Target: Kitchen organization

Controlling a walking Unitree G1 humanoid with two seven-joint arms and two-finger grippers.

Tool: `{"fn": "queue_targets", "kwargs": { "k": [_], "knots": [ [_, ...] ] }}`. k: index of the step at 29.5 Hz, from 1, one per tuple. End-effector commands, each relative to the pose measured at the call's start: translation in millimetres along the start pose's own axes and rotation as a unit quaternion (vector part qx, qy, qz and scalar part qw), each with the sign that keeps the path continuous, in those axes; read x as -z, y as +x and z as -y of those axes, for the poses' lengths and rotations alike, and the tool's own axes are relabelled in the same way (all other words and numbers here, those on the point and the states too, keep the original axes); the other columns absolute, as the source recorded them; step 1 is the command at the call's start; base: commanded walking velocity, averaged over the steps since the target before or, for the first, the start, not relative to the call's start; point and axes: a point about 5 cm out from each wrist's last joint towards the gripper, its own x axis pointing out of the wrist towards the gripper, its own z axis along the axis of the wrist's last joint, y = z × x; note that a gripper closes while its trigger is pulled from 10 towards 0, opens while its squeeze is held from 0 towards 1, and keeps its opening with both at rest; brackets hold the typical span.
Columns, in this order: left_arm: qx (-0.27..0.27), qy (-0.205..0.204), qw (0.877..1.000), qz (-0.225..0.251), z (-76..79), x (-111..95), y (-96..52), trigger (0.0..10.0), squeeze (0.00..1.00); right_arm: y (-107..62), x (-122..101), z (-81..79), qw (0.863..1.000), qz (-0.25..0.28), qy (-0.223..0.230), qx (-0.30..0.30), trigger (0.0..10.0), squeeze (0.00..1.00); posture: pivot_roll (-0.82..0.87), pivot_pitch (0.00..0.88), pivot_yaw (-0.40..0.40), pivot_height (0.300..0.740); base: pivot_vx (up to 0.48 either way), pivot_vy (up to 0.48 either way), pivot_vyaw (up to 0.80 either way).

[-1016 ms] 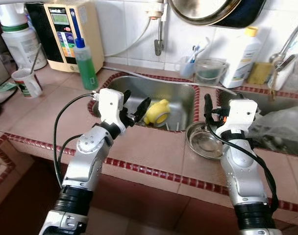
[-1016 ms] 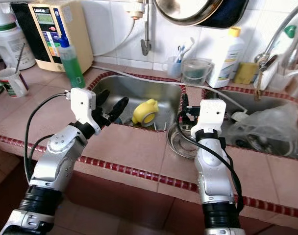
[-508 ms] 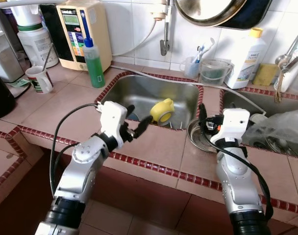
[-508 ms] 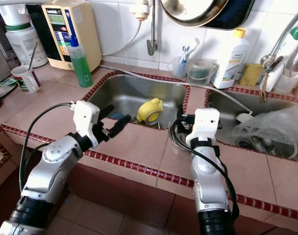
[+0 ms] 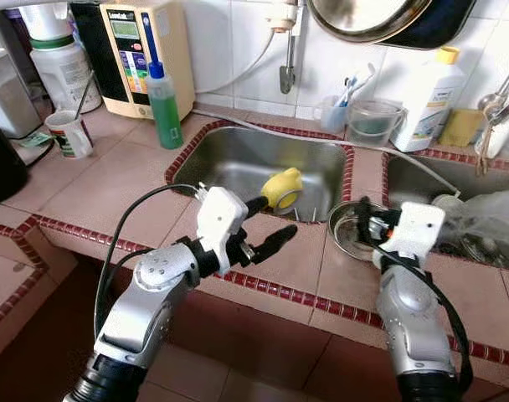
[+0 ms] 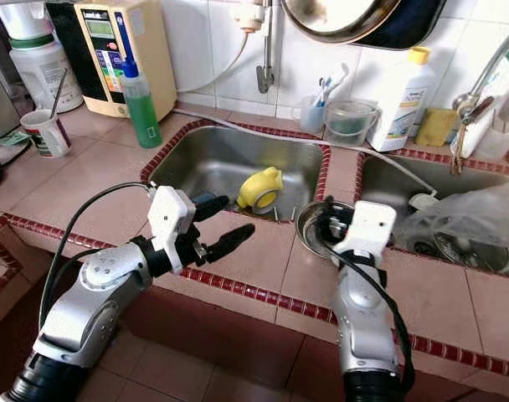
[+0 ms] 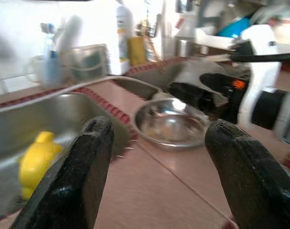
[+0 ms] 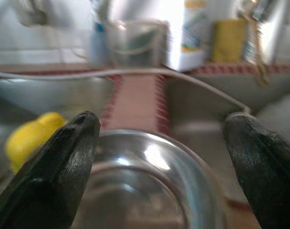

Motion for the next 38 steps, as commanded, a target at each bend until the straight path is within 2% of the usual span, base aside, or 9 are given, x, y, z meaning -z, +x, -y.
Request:
{"fn": "queue_targets", "kwargs": {
  "k": [1, 9, 15, 22, 31, 34, 38],
  "knots": [
    [0.014, 0.008, 1.000, -0.003, 4.7, -2, 1.3, 10.0, 0.00, 0.0, -2, 2.4, 1.000, -0.002, 0.003, 0.011, 10.0, 0.00, 0.00, 0.000, 0.026, 0.740, 0.000, 0.000, 0.00],
    [0.055, 0.010, 0.998, -0.009, 21.8, -4, 4.1, 10.0, 0.00, -1.7, 1, 8.5, 0.999, -0.026, 0.009, 0.039, 10.0, 0.00, -0.01, 0.000, 0.021, 0.740, 0.000, 0.000, 0.00],
    [0.064, 0.010, 0.998, -0.012, 26.8, -5, 4.8, 10.0, 0.00, -1.3, 1, 8.4, 0.998, -0.042, 0.020, 0.048, 10.0, 0.00, -0.02, 0.000, 0.021, 0.740, 0.000, 0.000, 0.00],
    [0.069, 0.009, 0.997, -0.015, 31.4, -10, 5.9, 10.0, 0.00, 1.5, 0, 7.4, 0.993, -0.087, 0.058, 0.060, 10.0, 0.00, -0.02, 0.000, 0.016, 0.740, 0.000, 0.000, 0.00],
    [0.078, 0.005, 0.997, -0.024, 39.0, -13, 5.6, 10.0, 0.00, 8.0, -3, 7.7, 0.987, -0.124, 0.086, 0.048, 10.0, 0.00, -0.01, 0.000, 0.012, 0.740, 0.000, 0.000, 0.00],
    [0.081, 0.002, 0.996, -0.029, 43.5, -11, 5.1, 10.0, 0.00, 13.0, -7, 4.6, 0.985, -0.137, 0.102, 0.025, 10.0, 0.00, -0.01, 0.000, 0.012, 0.740, 0.000, 0.000, 0.00],
    [0.080, 0.000, 0.996, -0.029, 45.7, -13, 5.1, 10.0, 0.00, 16.3, -8, 3.5, 0.984, -0.142, 0.103, 0.018, 10.0, 0.00, 0.00, 0.000, 0.010, 0.740, 0.000, 0.000, 0.00]
  ]
}}
